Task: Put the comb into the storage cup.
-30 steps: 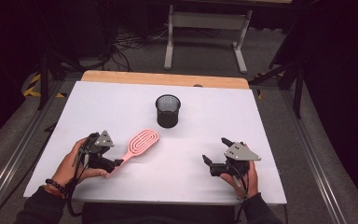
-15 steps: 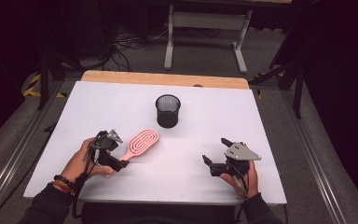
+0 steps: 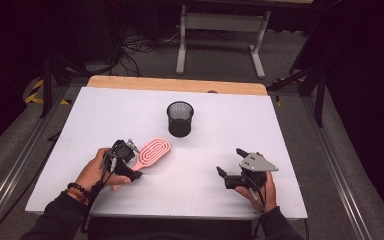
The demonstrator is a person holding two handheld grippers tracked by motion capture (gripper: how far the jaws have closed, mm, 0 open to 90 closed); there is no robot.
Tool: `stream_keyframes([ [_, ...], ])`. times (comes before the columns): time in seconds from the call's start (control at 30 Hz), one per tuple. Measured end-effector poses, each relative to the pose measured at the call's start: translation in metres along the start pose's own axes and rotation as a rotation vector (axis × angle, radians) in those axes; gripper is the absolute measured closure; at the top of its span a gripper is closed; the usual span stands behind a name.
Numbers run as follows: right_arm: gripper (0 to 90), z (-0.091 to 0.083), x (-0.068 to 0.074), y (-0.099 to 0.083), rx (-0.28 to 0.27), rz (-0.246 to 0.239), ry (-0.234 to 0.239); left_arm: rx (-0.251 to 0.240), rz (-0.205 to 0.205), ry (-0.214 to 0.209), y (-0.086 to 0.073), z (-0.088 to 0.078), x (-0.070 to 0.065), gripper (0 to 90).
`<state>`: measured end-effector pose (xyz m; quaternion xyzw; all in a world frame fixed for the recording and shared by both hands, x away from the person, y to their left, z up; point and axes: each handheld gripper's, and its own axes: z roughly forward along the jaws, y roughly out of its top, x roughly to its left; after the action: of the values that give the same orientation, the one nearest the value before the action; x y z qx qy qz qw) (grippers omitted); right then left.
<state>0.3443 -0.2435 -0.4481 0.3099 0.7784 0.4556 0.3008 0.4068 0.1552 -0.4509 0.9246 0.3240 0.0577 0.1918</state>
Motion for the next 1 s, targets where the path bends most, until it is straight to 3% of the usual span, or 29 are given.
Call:
stream_keyframes([
  [0.5, 10.3, 0.001, 0.0, -0.001, 0.007, -0.002, 0.003, 0.018, 0.012, 0.007, 0.01, 0.001, 0.002, 35.8],
  [0.6, 10.3, 0.001, 0.001, -0.001, 0.011, -0.003, 0.005, 0.022, 0.026, 0.002, 0.01, 0.0, 0.0, 42.9],
  [0.77, 10.2, 0.001, 0.002, 0.0, 0.021, -0.007, 0.002, 0.013, 0.067, 0.004, 0.009, -0.002, -0.005, 65.7],
  [0.83, 10.2, 0.0, 0.002, 0.001, 0.021, -0.013, -0.001, 0.015, 0.101, 0.02, 0.008, -0.003, -0.008, 68.3],
  [1.0, 10.2, 0.0, 0.002, 0.001, 0.025, -0.015, 0.001, 0.006, 0.119, 0.035, 0.007, -0.003, -0.011, 69.0],
])
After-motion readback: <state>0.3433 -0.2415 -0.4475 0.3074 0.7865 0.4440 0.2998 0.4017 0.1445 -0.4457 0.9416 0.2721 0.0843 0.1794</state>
